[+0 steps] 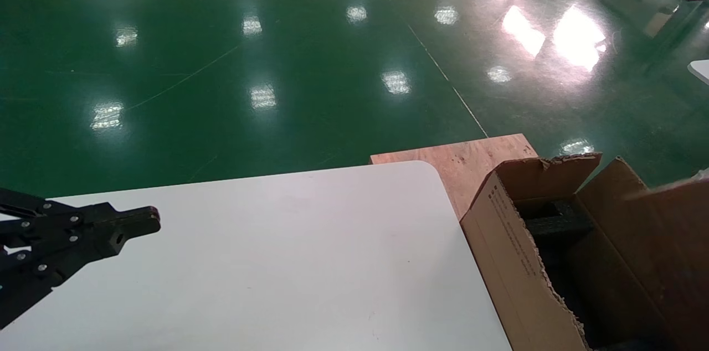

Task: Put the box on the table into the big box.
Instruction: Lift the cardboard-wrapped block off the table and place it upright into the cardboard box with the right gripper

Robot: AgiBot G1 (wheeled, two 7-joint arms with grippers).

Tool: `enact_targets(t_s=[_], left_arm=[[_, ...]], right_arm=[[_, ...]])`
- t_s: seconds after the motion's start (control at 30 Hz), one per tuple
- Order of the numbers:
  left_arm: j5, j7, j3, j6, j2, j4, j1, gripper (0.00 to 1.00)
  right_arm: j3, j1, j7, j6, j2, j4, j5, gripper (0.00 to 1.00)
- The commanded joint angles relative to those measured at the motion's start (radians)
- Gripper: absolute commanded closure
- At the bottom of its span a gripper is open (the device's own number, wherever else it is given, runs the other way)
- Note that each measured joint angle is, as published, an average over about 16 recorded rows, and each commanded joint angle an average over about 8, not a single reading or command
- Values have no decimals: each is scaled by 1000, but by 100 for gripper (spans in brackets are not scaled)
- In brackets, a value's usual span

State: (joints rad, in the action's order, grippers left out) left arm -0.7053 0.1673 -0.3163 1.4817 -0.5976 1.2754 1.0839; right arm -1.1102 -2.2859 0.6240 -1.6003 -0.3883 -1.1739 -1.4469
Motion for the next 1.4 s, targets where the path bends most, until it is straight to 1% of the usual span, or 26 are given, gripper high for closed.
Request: enact_targets(t_s=[0.03,0.13,0.23,0.5,0.7,1.03,1.4], left_arm=[[0,0,0,0,0,0,0,100],[0,0,0,0,0,0,0,100],[0,0,0,0,0,0,0,100],[0,0,-1,0,0,0,0,100],[0,0,-1,0,0,0,0,100],[1,-1,-1,0,0,0,0,100],[1,-1,-1,-1,1,0,0,100]], right_arm=[[34,89,26,6,-5,-14,27,100],[47,175,3,10,19,38,74,100],[64,234,-37,17,43,92,100,100],[96,322,-142,34,115,229,102,100],[89,348,-212,61,175,355,85,100],[34,364,-316,116,275,573,87,100],[4,380,-356,171,375,768,86,100]])
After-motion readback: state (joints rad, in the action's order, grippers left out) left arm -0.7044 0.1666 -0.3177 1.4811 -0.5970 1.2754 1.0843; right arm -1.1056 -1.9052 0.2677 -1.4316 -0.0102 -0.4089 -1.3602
